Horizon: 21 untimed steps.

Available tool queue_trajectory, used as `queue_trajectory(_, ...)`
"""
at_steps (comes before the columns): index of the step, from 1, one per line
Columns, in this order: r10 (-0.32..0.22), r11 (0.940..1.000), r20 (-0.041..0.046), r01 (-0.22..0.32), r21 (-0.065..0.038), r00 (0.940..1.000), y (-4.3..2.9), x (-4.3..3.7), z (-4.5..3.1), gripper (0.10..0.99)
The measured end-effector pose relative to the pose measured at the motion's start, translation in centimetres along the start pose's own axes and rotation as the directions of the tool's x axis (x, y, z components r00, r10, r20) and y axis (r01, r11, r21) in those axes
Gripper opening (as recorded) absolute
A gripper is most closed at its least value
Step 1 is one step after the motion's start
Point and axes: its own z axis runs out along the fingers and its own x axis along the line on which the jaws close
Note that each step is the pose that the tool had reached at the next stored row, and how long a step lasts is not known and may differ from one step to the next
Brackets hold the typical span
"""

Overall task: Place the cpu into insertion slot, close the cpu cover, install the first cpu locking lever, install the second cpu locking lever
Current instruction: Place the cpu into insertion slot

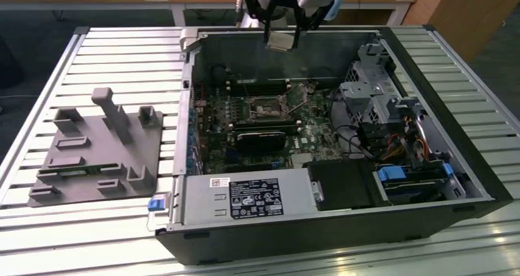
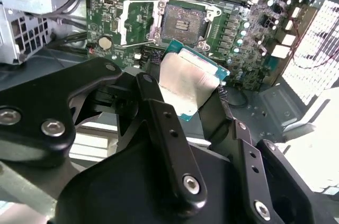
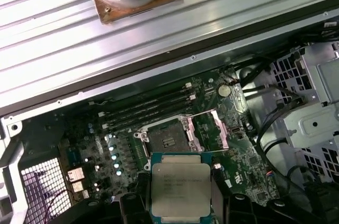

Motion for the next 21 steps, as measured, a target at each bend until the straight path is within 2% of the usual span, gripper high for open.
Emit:
queue_trajectory(6, 0.069, 0.9976, 0.0061, -0.069, -0.002, 0.9976, -0.02, 0.04, 0.03, 0.541)
queue_trajectory(11, 0.138, 0.9904, 0.0122, -0.138, -0.004, 0.9903, -0.03, 0.05, 0.07, 0.541)
queue_trajectory(16, 0.218, 0.9760, 0.0191, -0.218, -0.006, 0.9758, -0.03, 0.05, 0.10, 0.541)
queue_trajectory(21, 0.301, 0.9537, 0.0261, -0.300, -0.010, 0.9534, -0.03, 0.05, 0.14, 0.541)
